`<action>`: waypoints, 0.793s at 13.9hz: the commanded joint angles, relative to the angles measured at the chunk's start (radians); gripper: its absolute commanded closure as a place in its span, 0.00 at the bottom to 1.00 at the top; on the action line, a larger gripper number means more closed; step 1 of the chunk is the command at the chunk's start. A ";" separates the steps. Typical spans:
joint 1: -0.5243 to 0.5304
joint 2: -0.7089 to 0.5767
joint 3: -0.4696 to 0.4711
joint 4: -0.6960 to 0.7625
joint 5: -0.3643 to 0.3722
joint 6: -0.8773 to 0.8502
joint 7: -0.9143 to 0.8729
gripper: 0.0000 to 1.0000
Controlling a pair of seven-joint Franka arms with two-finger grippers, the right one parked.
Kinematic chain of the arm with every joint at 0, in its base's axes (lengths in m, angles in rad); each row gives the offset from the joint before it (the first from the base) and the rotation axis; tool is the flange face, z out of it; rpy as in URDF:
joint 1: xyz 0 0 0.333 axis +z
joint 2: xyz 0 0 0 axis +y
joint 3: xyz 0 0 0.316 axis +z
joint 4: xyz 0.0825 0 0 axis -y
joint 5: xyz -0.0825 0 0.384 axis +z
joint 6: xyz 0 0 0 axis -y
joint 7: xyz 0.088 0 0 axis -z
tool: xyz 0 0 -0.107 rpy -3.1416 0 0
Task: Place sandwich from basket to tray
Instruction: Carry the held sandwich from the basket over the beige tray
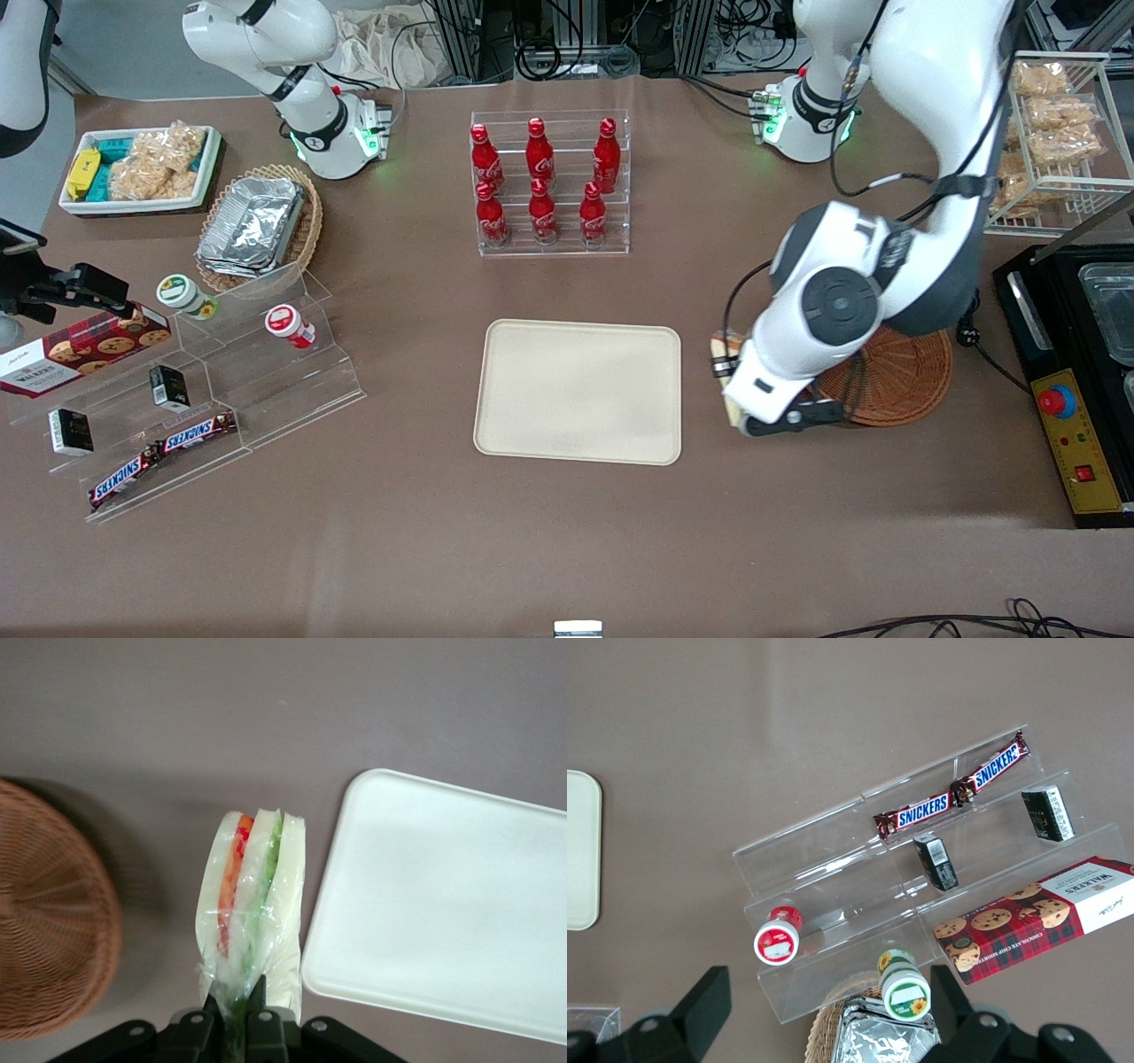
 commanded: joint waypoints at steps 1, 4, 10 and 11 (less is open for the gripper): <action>-0.061 0.130 0.011 0.092 -0.010 0.088 0.024 1.00; -0.094 0.219 0.011 0.092 -0.001 0.208 0.026 1.00; -0.118 0.284 0.011 0.086 0.002 0.287 0.026 0.15; -0.117 0.279 0.012 0.086 0.002 0.286 0.026 0.00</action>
